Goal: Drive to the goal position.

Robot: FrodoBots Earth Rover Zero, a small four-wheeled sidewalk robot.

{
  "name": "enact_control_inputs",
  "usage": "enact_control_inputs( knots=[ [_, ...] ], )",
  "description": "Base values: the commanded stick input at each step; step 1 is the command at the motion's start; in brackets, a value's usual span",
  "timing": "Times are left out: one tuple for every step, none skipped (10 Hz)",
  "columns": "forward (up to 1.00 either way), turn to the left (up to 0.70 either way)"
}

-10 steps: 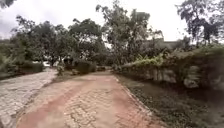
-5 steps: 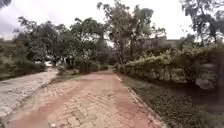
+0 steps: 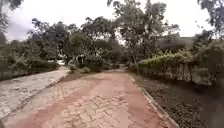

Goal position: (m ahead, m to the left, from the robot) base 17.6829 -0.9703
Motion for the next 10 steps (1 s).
enact_control_inputs(
  knots=[
    [0.70,0.00],
    [0.70,0.00],
    [0.70,0.00],
    [0.70,0.00],
    [0.70,0.00],
    [0.70,0.00],
    [0.70,0.00],
    [0.70,0.00],
    [0.70,-0.05],
    [0.70,-0.23]
  ],
)
